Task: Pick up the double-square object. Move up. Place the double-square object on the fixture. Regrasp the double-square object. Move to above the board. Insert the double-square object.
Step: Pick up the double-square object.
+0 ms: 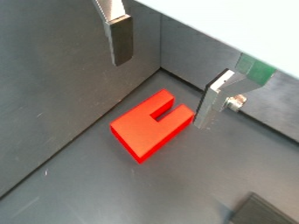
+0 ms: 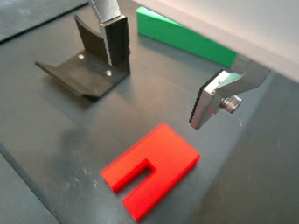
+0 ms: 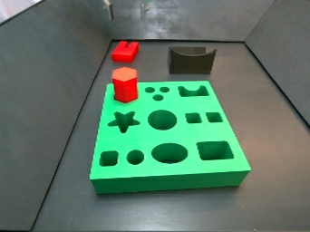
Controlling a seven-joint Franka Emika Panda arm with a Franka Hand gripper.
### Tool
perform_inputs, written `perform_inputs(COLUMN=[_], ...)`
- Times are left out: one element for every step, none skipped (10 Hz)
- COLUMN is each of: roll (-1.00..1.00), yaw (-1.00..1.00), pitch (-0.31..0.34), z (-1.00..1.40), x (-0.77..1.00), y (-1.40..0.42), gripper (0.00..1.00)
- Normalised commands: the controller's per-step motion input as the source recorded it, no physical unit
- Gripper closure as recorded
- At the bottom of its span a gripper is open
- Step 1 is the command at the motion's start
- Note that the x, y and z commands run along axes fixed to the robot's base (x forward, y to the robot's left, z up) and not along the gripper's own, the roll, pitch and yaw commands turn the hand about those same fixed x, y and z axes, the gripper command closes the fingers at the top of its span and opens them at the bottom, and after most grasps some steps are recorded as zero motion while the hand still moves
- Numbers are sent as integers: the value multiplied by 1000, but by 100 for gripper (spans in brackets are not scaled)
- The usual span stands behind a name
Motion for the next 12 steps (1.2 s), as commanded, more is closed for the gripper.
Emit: perform_inputs(roll=[183, 194, 197, 204, 210, 206, 200, 210, 206, 204, 216, 263], yaw=[-43, -23, -23, 0, 0, 0, 0, 14, 0, 0, 0, 0], pitch=[-150, -116, -90, -47, -44, -46, -49, -63, -60, -63, -66, -84], z=[-783, -831, -863, -914, -911, -914, -894, -863, -871, -869, -857, -823], x=[-17, 0, 0, 74, 69, 74, 126, 71, 83, 80, 37, -77], y=[26, 3, 0, 0, 0, 0, 0, 37, 29, 23, 14, 9], gripper=[0, 0, 0, 0, 0, 0, 0, 0, 0, 0, 0, 0])
